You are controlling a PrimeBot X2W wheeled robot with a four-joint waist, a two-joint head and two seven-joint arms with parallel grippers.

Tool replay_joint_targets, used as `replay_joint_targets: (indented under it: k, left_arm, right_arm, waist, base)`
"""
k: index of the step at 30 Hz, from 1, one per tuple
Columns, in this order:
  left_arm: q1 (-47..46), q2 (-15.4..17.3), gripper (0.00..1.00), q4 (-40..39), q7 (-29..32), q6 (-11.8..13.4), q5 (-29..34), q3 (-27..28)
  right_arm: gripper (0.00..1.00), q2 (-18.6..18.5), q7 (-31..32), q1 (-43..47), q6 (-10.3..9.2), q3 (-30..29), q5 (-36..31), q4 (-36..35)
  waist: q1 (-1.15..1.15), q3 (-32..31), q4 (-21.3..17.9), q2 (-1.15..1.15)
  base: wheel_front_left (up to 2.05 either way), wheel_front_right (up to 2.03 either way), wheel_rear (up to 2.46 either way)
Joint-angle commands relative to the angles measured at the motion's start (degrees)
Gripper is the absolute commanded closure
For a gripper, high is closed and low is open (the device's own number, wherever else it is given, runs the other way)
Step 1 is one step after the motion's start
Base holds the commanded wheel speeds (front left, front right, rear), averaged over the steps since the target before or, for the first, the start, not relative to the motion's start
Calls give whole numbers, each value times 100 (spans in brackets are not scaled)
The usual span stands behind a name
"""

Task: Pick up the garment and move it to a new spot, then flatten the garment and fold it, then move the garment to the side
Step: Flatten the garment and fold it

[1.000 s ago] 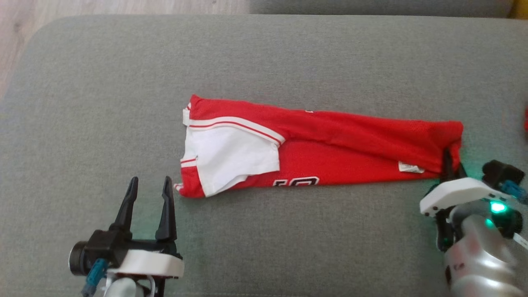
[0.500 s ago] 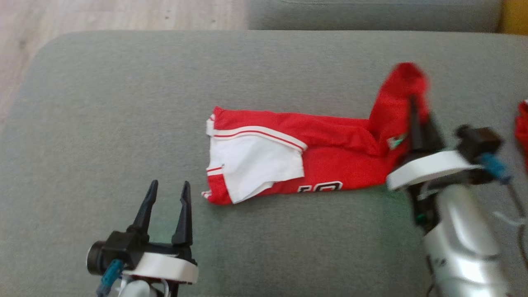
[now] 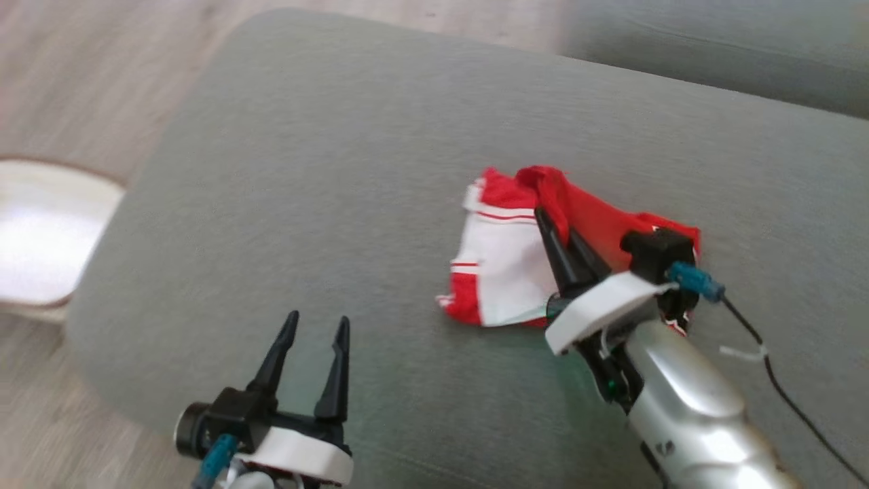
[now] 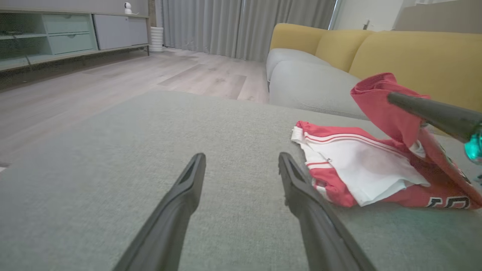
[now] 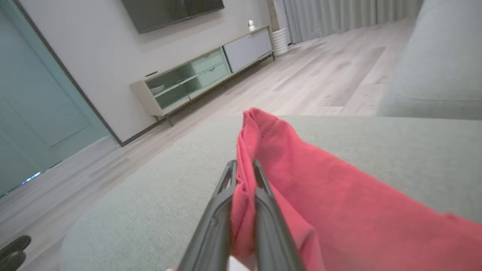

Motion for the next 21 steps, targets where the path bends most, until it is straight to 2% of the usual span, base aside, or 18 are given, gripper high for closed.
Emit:
replay_joint_targets:
  k: [1,4,5,6,9,12,14,18,19,21]
  left_arm:
    - [-105,11,0,-133,-31,-17,-84,85]
    - [-104,11,0,-105,-31,-16,-120,0]
    - [-106,11,0,-94,-31,-15,-129,-22]
    - [-108,11,0,-82,-31,-10,-135,-38]
    - [-115,11,0,-76,-32,39,-148,-13]
    - [-140,11,0,-87,-32,81,-117,65]
    - [-170,10,0,-114,-32,130,-101,144]
    - [-244,10,0,-147,-32,215,-32,261]
    - [-244,10,0,-147,-32,215,-32,261]
    - [-277,10,0,-153,-32,270,16,330]
  right_arm:
    - [100,62,-36,-301,37,130,43,-45]
    - [100,62,-36,-459,37,233,121,337]
    - [39,62,-36,-513,37,272,176,393]
    - [0,62,-36,-564,37,273,195,430]
    - [0,63,-36,-618,37,228,239,333]
    - [0,63,-36,-520,37,-128,101,83]
    - [0,63,-37,-395,37,-504,-230,-75]
    - [0,63,-37,52,37,-1643,-938,-416]
    - [0,63,-37,52,37,-1643,-938,-416]
    - [0,63,-37,311,37,-2145,-1249,-613]
  waist:
    - [0,21,518,0]
    - [0,30,761,0]
    - [0,35,807,0]
    - [0,35,828,0]
    - [0,36,758,0]
    - [0,14,506,0]
    - [0,5,278,0]
    - [0,-30,-182,0]
    - [0,-30,-182,0]
    - [0,-36,-406,0]
  base:
    - [0,0,0]
    - [0,0,0]
    - [0,0,0]
    - [0,0,0]
    - [0,0,0]
    - [0,0,0]
    - [0,0,0]
    - [0,0,0]
    - [0,0,0]
    - [0,0,0]
